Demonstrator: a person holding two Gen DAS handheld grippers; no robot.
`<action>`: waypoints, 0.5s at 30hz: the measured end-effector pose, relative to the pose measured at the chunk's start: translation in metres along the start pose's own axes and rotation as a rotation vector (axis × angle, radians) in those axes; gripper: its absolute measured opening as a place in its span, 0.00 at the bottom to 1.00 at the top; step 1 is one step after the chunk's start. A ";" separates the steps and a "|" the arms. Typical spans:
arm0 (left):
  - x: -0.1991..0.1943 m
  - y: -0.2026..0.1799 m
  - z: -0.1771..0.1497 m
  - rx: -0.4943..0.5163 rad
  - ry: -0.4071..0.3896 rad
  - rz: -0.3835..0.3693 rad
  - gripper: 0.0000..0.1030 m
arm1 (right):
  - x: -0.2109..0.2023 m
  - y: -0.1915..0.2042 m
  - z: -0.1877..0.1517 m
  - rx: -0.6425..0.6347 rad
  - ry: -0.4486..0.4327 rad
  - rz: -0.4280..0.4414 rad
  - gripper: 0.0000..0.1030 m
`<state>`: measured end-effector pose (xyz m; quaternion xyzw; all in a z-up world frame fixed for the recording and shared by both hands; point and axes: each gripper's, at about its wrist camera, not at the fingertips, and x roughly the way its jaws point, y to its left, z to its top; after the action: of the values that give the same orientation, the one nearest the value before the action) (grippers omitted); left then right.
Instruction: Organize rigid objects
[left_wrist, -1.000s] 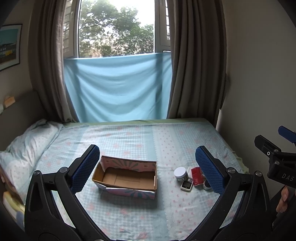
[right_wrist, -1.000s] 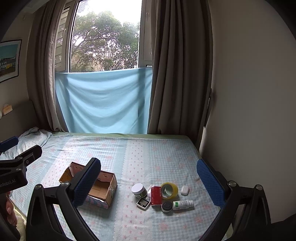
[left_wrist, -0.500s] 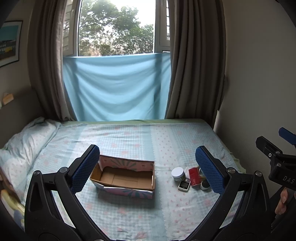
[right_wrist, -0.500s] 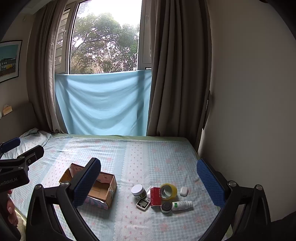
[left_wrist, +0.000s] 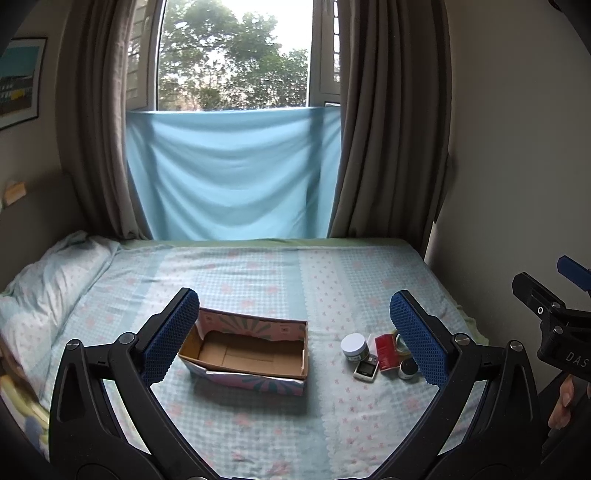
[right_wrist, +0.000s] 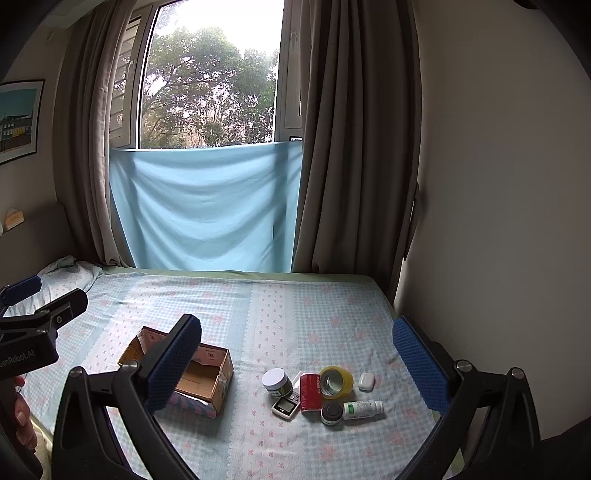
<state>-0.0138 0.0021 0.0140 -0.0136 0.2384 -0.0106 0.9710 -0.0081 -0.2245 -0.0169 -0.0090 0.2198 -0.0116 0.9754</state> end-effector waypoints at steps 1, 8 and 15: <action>0.000 0.000 0.000 0.001 0.000 -0.001 1.00 | 0.000 0.000 0.000 0.001 0.000 -0.001 1.00; 0.001 0.000 0.001 0.003 -0.003 -0.008 1.00 | -0.002 -0.002 0.000 0.007 -0.001 -0.015 1.00; 0.002 0.002 0.000 0.003 -0.004 -0.017 1.00 | -0.006 0.003 -0.001 0.011 -0.002 -0.023 1.00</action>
<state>-0.0122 0.0039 0.0132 -0.0144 0.2366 -0.0193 0.9713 -0.0137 -0.2215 -0.0154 -0.0061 0.2189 -0.0239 0.9754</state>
